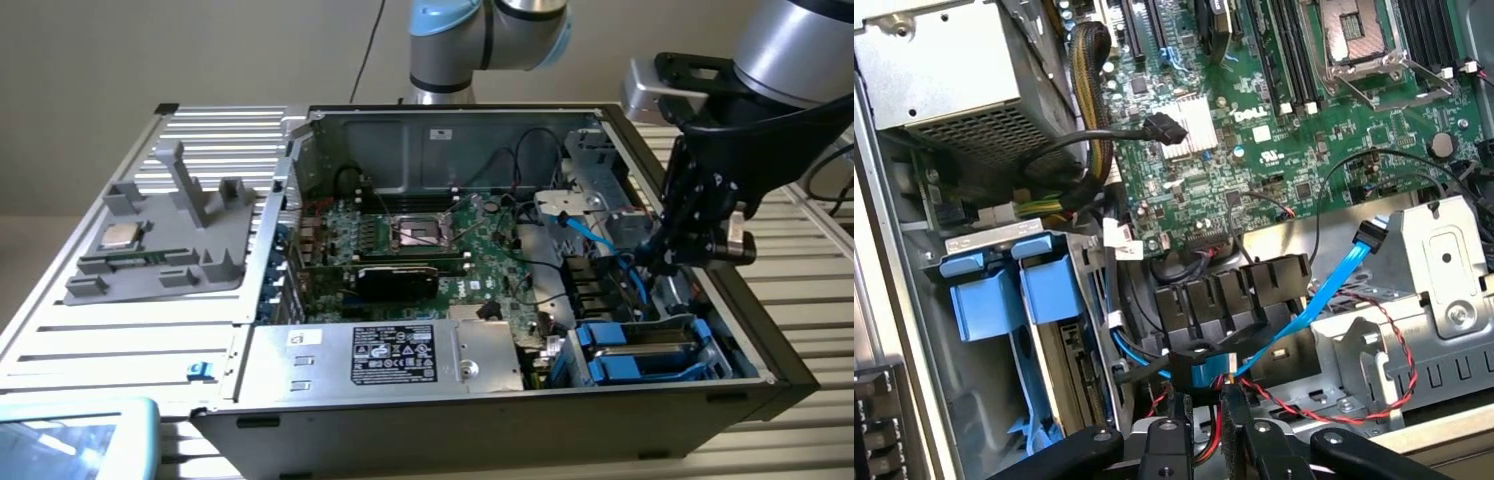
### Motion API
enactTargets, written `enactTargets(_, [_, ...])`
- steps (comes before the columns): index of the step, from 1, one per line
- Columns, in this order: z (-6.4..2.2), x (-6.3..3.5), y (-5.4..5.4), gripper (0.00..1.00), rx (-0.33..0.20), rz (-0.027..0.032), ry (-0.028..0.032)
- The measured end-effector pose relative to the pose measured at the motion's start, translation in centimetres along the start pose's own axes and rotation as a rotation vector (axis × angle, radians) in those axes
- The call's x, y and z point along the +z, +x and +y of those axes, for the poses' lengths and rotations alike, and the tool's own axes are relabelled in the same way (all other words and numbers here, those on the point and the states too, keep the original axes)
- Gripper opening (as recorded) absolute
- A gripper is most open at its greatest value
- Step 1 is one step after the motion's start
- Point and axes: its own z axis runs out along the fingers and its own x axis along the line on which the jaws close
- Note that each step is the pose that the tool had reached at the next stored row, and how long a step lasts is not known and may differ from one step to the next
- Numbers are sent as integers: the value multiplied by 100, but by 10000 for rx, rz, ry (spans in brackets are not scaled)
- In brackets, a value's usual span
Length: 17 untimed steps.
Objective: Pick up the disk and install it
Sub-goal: 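Insert the first disk wire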
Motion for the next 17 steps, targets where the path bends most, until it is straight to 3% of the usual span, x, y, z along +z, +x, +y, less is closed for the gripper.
enactTargets(9, [74, -42, 25, 24, 17, -8, 20])
enactTargets(10, [75, -42, 25, 24, 16, -17, 53])
enactTargets(11, [75, -42, 26, 24, 12, -42, 141])
enactTargets(13, [75, -42, 25, 24, 1, -108, 389])
enactTargets(14, [75, -39, 26, 24, 14, -130, 459])
enactTargets(17, [74, -35, 25, 24, 66, -137, 506])
